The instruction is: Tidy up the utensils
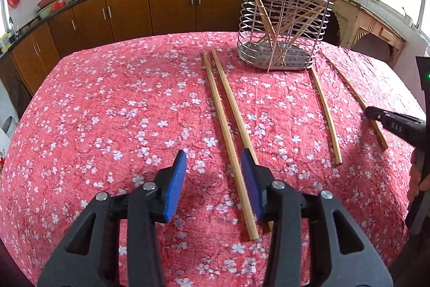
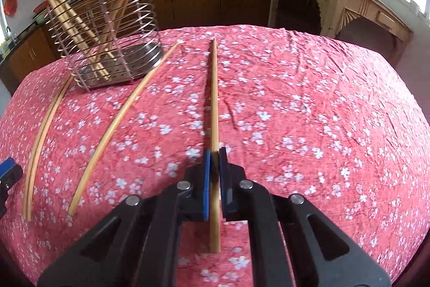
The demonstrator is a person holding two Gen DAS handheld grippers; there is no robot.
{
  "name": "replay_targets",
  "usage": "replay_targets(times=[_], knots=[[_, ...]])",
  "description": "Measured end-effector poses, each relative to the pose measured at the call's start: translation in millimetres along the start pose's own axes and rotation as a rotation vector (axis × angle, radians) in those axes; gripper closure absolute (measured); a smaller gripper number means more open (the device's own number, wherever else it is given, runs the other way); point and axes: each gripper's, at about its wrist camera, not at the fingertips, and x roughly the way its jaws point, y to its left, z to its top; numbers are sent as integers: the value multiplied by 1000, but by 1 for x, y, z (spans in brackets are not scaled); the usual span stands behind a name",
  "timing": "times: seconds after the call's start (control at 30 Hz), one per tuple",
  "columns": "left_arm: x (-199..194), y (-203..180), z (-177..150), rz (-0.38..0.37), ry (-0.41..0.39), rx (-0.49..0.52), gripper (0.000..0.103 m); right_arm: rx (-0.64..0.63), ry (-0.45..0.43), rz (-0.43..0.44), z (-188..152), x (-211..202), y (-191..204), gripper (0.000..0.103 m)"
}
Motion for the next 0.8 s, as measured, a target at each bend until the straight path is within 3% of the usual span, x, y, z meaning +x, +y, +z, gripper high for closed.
replay_targets(times=[0.1, 0.27, 0.4, 0.57, 0.7, 0.8], knots=[[6, -6, 0, -11, 18, 17, 69, 1, -3, -3, 0, 2, -10, 95], [19, -14, 3, 38, 40, 49, 94, -31, -14, -17, -2, 3, -7, 95], [29, 12, 18, 78, 55, -35, 96, -25, -25, -52, 6, 3, -8, 95], [41, 56, 34, 158, 44, -87, 96, 67, -31, -96, 19, 14, -44, 96], [42, 70, 36, 140, 35, -76, 96, 91, -31, -86, 18, 16, -56, 95], [34, 70, 30, 107, 27, -90, 92, 95, -28, -72, 12, 11, -58, 84]])
